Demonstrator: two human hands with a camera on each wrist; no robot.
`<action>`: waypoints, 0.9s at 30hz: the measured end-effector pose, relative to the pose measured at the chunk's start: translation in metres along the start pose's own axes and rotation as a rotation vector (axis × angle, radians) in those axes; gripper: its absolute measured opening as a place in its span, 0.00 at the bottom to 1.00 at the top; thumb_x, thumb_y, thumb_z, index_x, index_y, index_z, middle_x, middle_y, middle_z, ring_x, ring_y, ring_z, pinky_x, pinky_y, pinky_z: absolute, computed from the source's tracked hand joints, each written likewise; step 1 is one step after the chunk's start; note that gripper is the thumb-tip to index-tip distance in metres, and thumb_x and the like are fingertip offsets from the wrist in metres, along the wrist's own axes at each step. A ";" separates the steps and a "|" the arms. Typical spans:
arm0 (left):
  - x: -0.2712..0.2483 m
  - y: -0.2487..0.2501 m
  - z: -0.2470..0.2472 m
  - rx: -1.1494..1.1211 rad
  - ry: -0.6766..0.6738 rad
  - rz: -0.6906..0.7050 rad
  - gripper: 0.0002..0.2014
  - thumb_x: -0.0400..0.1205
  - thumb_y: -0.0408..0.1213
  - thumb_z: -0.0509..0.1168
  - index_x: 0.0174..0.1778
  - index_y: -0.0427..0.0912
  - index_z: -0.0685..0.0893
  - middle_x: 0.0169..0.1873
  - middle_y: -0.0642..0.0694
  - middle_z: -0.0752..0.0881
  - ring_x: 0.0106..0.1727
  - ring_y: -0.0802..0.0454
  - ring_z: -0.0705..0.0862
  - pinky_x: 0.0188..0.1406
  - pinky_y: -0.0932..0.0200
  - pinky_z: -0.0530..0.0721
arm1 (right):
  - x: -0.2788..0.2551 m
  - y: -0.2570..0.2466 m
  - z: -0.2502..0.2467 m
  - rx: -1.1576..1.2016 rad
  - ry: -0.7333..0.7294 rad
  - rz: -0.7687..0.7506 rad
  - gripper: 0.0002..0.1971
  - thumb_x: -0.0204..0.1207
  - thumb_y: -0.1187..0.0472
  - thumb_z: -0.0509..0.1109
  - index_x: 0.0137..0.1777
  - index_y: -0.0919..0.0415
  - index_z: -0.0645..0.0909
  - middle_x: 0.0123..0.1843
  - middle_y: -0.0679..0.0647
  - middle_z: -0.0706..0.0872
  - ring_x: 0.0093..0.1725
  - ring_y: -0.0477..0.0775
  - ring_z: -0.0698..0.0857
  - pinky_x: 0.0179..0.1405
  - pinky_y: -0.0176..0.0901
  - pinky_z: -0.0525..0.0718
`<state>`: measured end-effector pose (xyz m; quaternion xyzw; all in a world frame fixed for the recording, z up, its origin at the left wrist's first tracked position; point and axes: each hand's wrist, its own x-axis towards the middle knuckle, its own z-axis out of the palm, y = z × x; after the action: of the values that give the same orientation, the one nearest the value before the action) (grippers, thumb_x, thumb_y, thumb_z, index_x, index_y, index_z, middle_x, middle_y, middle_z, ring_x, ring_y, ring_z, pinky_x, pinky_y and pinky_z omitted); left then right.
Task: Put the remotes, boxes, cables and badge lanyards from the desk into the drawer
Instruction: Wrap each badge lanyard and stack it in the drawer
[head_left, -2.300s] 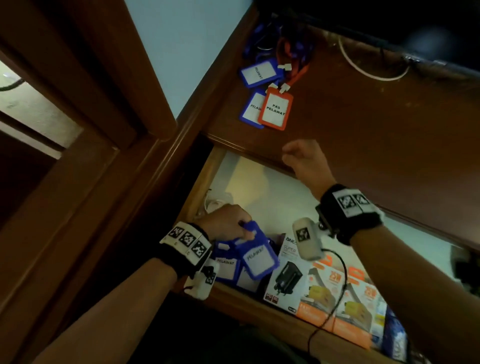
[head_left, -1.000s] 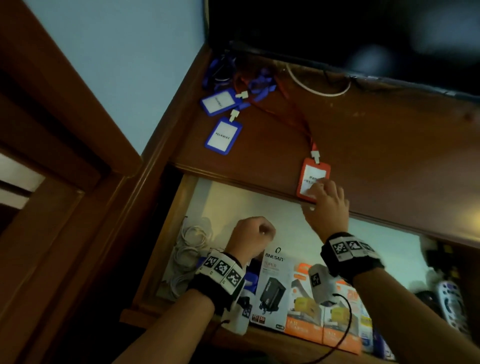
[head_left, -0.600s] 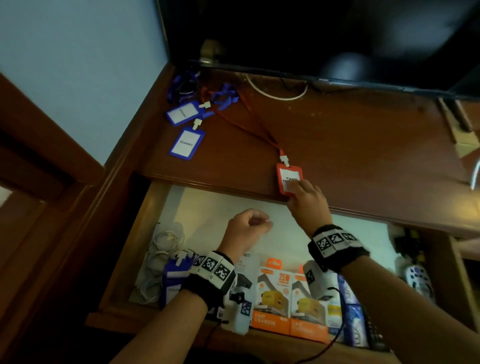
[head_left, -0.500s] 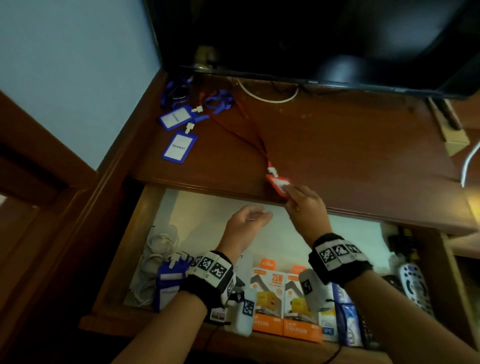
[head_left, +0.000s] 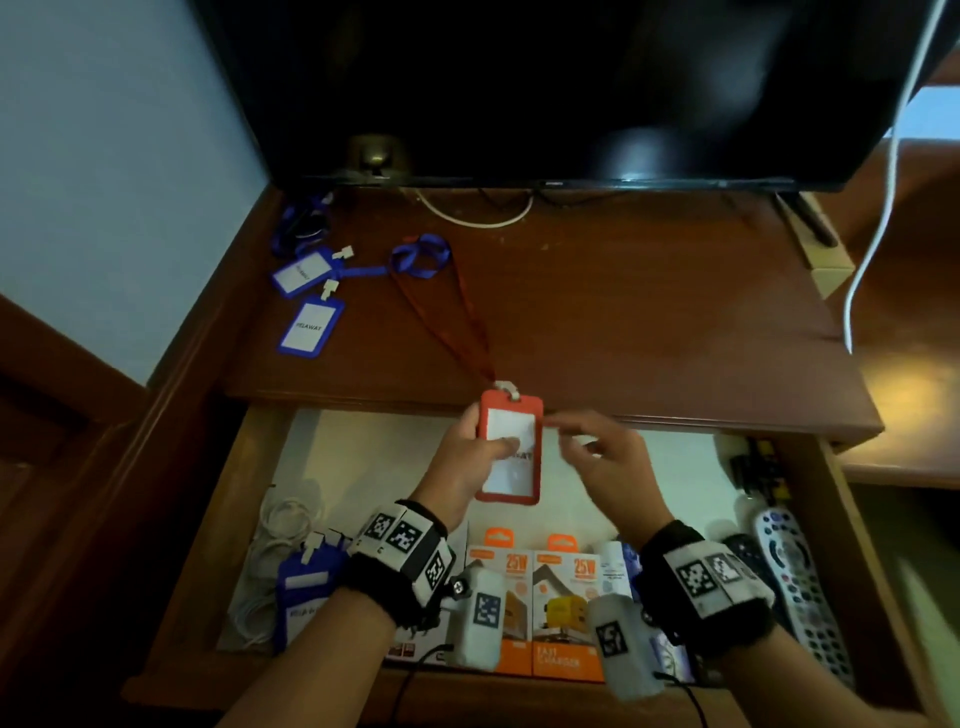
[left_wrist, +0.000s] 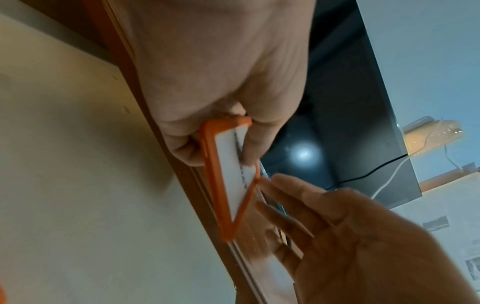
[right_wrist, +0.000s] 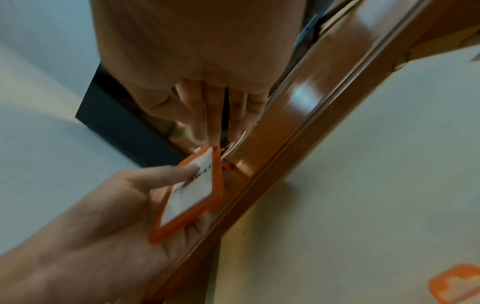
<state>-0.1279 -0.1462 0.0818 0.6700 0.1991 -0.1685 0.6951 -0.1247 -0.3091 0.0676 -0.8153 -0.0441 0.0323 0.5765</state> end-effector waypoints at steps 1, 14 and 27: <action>-0.002 0.004 -0.001 0.030 -0.054 -0.002 0.20 0.80 0.26 0.66 0.63 0.53 0.77 0.51 0.46 0.86 0.50 0.47 0.87 0.47 0.52 0.88 | 0.004 -0.004 -0.004 0.100 0.046 0.084 0.13 0.79 0.67 0.66 0.58 0.53 0.86 0.56 0.44 0.88 0.54 0.39 0.84 0.46 0.33 0.79; 0.000 0.010 -0.009 0.447 -0.484 -0.066 0.17 0.76 0.22 0.70 0.54 0.46 0.84 0.51 0.43 0.88 0.56 0.43 0.86 0.62 0.43 0.84 | 0.040 -0.028 -0.023 0.662 -0.260 0.474 0.20 0.83 0.53 0.55 0.64 0.64 0.81 0.60 0.61 0.88 0.57 0.64 0.85 0.57 0.58 0.78; 0.022 0.009 -0.031 0.132 -0.378 -0.069 0.16 0.78 0.20 0.66 0.54 0.45 0.83 0.45 0.42 0.88 0.44 0.49 0.89 0.48 0.51 0.88 | 0.036 0.020 -0.057 0.232 0.100 0.293 0.23 0.65 0.84 0.52 0.34 0.63 0.86 0.33 0.56 0.87 0.37 0.56 0.81 0.38 0.45 0.81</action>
<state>-0.1057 -0.1146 0.0782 0.6632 0.0765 -0.3279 0.6684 -0.0823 -0.3655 0.0673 -0.7417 0.1077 0.0801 0.6572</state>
